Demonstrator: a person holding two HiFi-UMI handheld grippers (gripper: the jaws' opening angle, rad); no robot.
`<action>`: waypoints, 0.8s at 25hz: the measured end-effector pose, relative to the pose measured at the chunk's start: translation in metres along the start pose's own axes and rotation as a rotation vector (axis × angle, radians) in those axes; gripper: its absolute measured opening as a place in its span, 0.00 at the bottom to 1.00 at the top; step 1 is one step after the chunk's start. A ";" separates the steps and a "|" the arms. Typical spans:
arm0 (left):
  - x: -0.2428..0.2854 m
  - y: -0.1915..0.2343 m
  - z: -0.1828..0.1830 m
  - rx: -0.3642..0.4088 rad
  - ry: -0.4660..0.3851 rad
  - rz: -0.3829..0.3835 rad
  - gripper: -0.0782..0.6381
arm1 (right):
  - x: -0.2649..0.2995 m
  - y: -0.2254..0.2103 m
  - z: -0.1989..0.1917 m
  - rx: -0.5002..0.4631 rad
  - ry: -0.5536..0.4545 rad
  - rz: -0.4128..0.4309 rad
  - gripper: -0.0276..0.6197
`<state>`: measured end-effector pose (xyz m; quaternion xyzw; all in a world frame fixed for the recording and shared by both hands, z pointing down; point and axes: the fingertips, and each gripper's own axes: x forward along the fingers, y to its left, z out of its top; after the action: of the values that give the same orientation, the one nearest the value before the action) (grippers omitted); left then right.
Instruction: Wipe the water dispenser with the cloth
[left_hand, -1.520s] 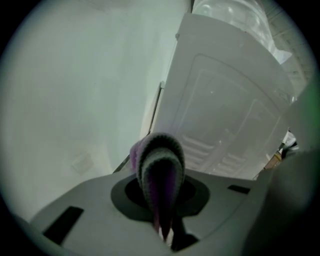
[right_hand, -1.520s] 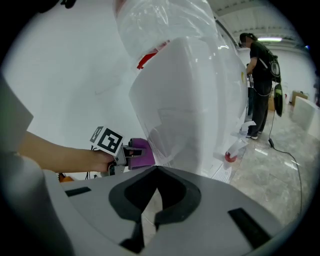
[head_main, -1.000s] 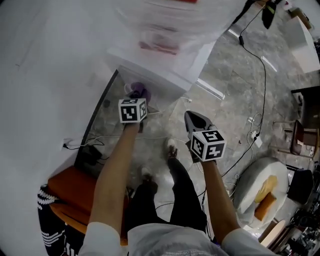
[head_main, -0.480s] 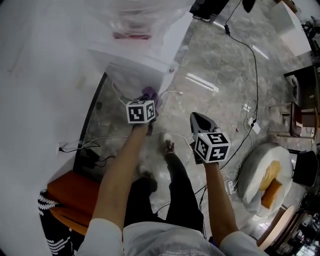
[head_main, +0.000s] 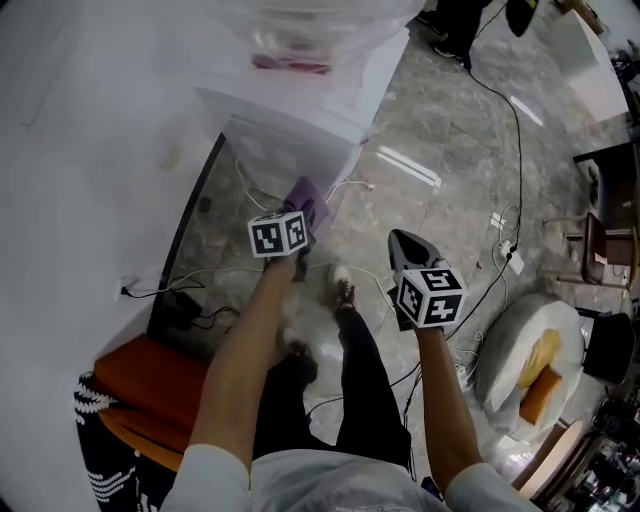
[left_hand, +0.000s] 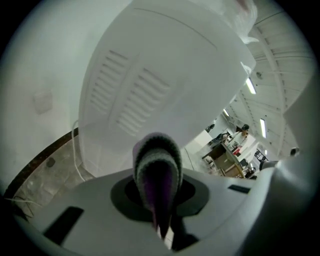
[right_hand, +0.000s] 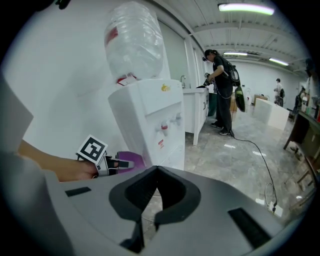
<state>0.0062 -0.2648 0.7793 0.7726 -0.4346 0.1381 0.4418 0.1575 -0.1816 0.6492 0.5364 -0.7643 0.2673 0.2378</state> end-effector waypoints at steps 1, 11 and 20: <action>-0.004 0.015 -0.001 -0.015 0.001 0.020 0.17 | 0.008 0.005 0.000 -0.008 0.005 0.010 0.05; -0.033 0.153 -0.022 -0.164 -0.035 0.188 0.17 | 0.116 0.070 -0.022 -0.125 0.118 0.157 0.05; -0.005 0.233 -0.040 -0.234 -0.043 0.251 0.17 | 0.208 0.108 -0.055 -0.241 0.222 0.266 0.05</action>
<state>-0.1749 -0.2840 0.9301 0.6583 -0.5502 0.1241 0.4985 -0.0054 -0.2590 0.8085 0.3655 -0.8241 0.2606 0.3455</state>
